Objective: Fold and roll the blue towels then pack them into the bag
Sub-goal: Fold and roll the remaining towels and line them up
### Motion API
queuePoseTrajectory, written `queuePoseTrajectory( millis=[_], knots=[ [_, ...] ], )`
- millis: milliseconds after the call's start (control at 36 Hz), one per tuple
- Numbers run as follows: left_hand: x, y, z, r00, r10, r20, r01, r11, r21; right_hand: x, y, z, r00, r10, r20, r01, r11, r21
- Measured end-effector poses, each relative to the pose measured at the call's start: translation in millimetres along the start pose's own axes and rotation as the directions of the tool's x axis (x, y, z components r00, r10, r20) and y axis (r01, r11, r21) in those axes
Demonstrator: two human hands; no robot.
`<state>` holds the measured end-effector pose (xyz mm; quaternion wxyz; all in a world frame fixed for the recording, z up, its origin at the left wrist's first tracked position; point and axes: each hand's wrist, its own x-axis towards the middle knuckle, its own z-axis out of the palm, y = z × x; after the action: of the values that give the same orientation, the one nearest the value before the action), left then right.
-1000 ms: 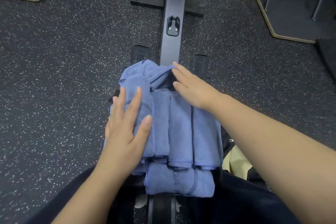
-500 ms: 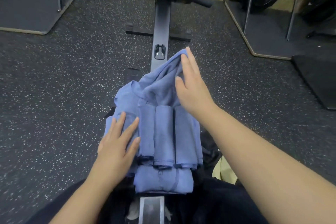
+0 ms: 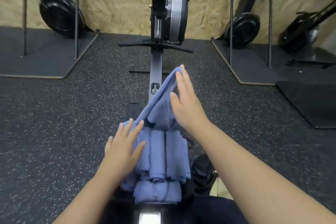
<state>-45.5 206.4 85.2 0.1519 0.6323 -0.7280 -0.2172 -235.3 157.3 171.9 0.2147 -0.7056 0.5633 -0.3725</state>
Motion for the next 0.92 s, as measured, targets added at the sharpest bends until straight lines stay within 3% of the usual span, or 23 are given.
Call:
queuePoseTrajectory(
  millis=[222, 611, 722, 917],
  knots=[
    [-6.6, 42.8, -40.3, 0.975, 0.143, -0.172, -0.183, 0.951, -0.249, -30.6, -39.7, -24.7, 0.992, -0.105, -0.07, 0.109, 0.993, 0.05],
    [16.2, 98.2, -69.8, 0.956, 0.137, -0.261, -0.198, 0.954, -0.225, -71.8, -73.8, -57.7, 0.973, -0.18, -0.144, 0.19, 0.98, 0.057],
    [12.5, 94.2, -75.0, 0.97, 0.099, -0.224, -0.17, 0.929, -0.328, -84.9, -77.6, -66.7, 0.972, -0.198, -0.126, 0.202, 0.979, 0.017],
    [-3.7, 120.4, -98.7, 0.924, 0.103, -0.369, -0.276, 0.847, -0.454, -104.1, -68.2, -75.5, 0.977, -0.124, -0.174, 0.125, 0.992, -0.005]
  ],
)
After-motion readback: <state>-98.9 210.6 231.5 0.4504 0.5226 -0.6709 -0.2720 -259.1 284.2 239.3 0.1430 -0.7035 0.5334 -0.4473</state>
